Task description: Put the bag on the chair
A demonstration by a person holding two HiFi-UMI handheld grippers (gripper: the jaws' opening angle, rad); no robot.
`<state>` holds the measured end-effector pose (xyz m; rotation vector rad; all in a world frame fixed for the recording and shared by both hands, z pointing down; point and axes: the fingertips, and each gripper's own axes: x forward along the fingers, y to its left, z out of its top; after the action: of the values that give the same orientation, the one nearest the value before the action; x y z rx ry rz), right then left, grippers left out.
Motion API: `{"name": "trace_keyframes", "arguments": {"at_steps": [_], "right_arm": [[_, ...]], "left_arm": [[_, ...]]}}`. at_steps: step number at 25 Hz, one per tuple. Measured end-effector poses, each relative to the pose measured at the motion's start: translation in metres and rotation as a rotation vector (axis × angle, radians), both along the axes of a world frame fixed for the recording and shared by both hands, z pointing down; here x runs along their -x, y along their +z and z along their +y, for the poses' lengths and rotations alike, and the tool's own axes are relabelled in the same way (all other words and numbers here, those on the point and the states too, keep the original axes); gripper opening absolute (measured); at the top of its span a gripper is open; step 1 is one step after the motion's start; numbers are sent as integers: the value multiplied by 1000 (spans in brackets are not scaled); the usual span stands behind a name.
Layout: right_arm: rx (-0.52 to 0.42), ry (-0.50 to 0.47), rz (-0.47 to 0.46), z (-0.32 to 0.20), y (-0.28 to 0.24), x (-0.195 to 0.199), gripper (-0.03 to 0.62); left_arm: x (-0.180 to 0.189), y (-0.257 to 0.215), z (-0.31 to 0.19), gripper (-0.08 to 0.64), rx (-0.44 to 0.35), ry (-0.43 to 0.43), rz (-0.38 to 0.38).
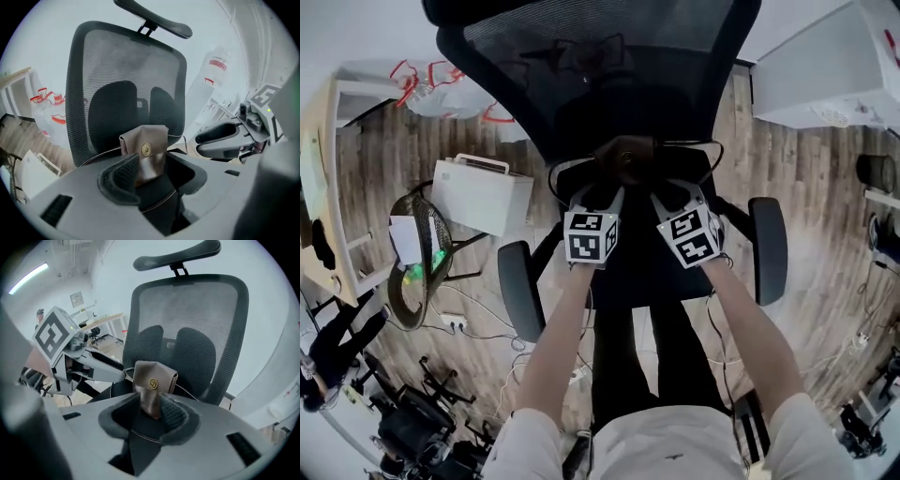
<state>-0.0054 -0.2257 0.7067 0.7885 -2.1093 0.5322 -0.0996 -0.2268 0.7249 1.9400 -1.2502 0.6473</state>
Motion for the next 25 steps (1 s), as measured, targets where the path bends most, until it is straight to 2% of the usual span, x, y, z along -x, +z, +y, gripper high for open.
{"name": "trace_keyframes", "arguments": {"at_steps": [7,12,17,22,25], "right_arm": [[-25,9,-109,19,-64,1,116],[-52,32,-176,26,-110,-6,60],[-47,25,-220,47,-138,-16,64],[-44,19,-241,75,-158,-25,61],[-59,23,-251,90,-171,-28,61]], "left_arm": [[-15,-64,17,172,-87,-9,-37],[-19,-114,33,172,-136,-58,-58],[-28,-157,58,172,-167,-134,-3],[-38,-182,81,172,-185,-166,29],[-47,-191,95,169,-183,-155,53]]}}
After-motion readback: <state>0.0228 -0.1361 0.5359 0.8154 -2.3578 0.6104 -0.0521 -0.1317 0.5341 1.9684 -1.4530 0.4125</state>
